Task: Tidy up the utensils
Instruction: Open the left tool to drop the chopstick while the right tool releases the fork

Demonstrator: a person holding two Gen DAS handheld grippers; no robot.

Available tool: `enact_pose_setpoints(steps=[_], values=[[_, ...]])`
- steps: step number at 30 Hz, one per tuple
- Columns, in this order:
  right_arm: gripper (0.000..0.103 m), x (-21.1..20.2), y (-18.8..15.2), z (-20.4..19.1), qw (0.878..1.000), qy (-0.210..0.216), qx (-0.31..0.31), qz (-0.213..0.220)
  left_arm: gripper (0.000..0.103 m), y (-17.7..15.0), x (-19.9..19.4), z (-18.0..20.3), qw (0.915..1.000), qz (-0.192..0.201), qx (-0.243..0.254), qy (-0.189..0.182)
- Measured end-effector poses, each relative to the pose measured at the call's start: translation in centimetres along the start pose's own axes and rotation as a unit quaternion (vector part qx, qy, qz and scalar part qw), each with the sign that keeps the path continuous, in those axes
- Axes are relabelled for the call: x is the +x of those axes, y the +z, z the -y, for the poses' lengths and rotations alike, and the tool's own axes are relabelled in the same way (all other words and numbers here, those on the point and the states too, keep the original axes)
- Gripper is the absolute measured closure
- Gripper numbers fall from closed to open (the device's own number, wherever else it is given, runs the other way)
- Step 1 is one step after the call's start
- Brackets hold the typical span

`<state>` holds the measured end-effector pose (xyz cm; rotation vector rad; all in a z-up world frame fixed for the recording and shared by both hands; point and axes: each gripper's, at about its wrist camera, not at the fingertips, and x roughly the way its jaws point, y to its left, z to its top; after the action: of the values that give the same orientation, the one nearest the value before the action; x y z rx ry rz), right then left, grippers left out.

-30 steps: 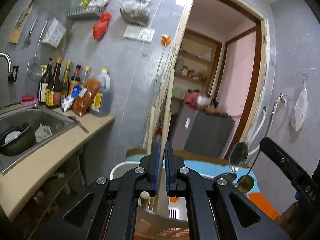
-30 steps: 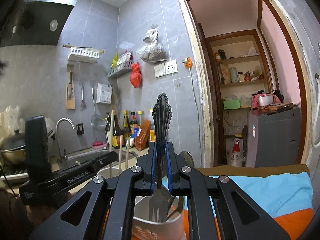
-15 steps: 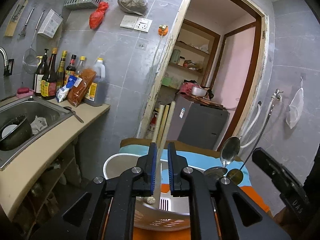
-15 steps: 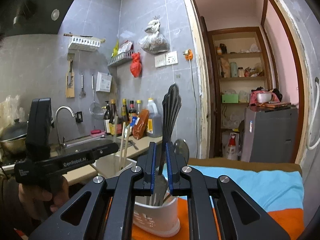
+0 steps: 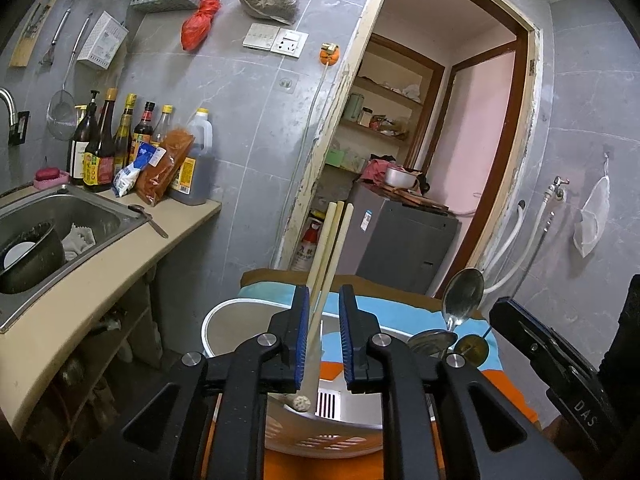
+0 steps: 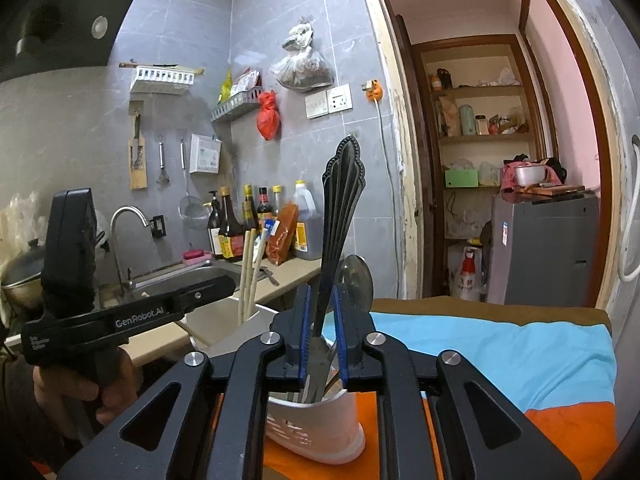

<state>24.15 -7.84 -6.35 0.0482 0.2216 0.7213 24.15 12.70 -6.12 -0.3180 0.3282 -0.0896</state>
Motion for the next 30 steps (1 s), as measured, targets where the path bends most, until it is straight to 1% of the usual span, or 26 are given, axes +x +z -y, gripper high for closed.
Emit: enact_pose_setpoints(steps=[1,2,9,12,14,18,20,22,23,25,29,30], values=[[0.079,0.1,0.1,0.1,1.000,0.001,0.001,-0.001,0.091,0.0,0.0,0.0,1.0000,-0.001,-0.001,-0.001],[0.077,0.2,0.2,0.2,1.000,0.002,0.002,-0.001,0.090,0.0,0.0,0.0,1.0000,-0.001,-0.002,-0.002],[0.076,0.7,0.7,0.7,1.000,-0.001,0.010,0.001,0.085,0.1,-0.1,0.3,1.0000,0.001,-0.002,-0.004],[0.079,0.6,1.0,1.1,1.000,-0.001,0.020,0.008,0.083,0.2,-0.2,0.2,1.0000,0.005,-0.005,-0.002],[0.091,0.7,1.2,1.0,1.000,-0.003,0.021,0.010,0.082,0.3,-0.3,0.2,0.9999,0.007,-0.008,0.000],[0.091,0.9,1.4,1.0,1.000,0.006,0.016,0.005,0.081,0.5,-0.4,0.2,0.9999,0.008,-0.010,0.001],[0.086,1.1,1.3,0.8,1.000,0.008,0.011,0.001,0.077,0.6,-0.5,0.2,0.9999,0.010,-0.011,0.003],[0.086,1.2,1.0,0.8,1.000,0.009,0.011,-0.005,0.074,0.7,-0.6,0.2,0.9998,0.011,-0.013,0.004],[0.082,1.2,1.0,0.9,1.000,0.010,0.015,-0.006,0.074,0.7,-0.7,0.1,0.9998,0.012,-0.014,0.005],[0.076,1.0,1.0,1.0,1.000,0.008,0.018,-0.003,0.071,0.9,-0.8,0.2,0.9998,0.013,-0.016,0.007],[0.071,0.4,1.7,1.3,1.000,0.009,0.024,0.006,0.065,1.2,-1.3,0.5,0.9996,0.017,-0.020,0.011],[0.070,0.1,1.9,1.4,1.000,0.008,0.024,0.008,0.061,1.4,-1.5,0.7,0.9996,0.018,-0.021,0.012]])
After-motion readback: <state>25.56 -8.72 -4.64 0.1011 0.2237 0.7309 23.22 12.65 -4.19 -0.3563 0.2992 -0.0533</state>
